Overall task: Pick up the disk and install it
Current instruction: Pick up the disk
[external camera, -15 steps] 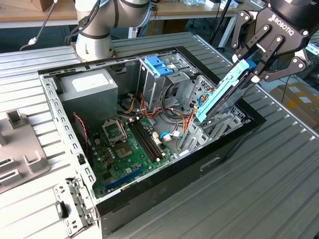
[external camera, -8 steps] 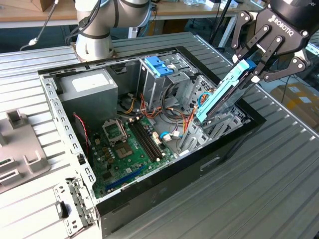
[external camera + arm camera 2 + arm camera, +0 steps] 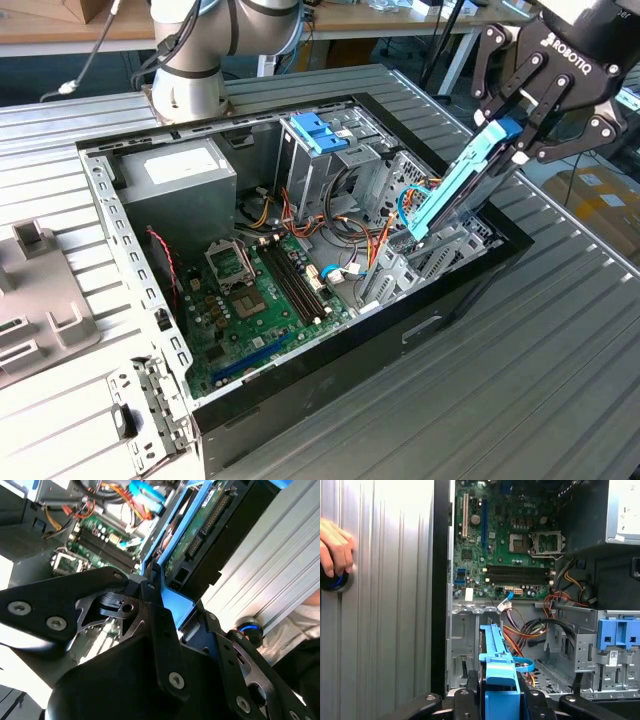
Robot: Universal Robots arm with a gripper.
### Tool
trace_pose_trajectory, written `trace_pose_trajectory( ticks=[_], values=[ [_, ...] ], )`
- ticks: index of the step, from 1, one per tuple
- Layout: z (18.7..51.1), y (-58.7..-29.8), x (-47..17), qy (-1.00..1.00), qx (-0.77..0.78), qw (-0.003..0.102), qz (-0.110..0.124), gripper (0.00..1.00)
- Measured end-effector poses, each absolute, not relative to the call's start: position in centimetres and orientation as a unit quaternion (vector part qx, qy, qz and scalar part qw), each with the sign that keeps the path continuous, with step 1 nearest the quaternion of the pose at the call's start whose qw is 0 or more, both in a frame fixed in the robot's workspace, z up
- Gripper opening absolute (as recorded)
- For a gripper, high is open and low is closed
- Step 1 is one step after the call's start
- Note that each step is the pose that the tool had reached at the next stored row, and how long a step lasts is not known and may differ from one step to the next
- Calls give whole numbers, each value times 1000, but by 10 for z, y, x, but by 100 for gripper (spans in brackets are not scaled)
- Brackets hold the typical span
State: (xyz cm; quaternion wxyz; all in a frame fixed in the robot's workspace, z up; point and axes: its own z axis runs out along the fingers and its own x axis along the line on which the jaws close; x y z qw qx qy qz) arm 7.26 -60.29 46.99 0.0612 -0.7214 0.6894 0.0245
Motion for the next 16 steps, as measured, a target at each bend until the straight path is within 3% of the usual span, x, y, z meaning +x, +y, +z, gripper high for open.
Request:
trace_pose_trajectory(
  ticks=[7, 8, 16],
  values=[
    [469, -603, 73, 702, -710, 58, 18, 37],
    [468, -603, 72, 714, -699, 52, 10, 37],
    [456, -596, 57, 705, -707, 52, 11, 37]
  ],
)
